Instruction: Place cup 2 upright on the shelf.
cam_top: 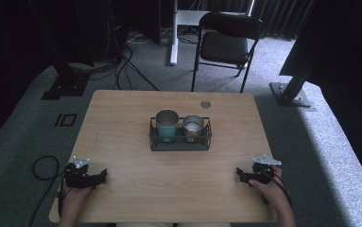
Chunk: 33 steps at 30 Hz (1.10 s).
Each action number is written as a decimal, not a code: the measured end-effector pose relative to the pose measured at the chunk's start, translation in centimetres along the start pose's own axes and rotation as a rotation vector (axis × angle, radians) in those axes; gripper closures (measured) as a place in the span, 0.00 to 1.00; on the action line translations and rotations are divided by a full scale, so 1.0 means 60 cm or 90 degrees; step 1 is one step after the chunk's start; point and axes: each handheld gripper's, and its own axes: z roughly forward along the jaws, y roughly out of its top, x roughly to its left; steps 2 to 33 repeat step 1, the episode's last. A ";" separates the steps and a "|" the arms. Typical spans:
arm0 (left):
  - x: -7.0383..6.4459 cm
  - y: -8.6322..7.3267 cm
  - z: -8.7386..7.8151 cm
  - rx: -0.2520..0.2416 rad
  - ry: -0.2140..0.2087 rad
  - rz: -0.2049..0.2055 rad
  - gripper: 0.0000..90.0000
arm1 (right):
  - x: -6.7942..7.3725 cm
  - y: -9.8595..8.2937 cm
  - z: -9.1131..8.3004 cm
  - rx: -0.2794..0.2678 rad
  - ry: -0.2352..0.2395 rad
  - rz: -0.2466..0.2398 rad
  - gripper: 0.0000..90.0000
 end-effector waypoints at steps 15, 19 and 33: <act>0.000 0.000 0.000 0.000 0.000 0.000 0.01 | 0.000 0.000 0.000 0.000 0.000 0.000 0.13; 0.000 0.000 0.000 0.000 0.000 0.000 0.01 | 0.000 0.000 0.000 0.000 0.000 0.000 0.13; 0.000 0.000 0.000 0.000 0.000 0.000 0.01 | 0.000 0.000 0.000 0.000 0.000 0.000 0.13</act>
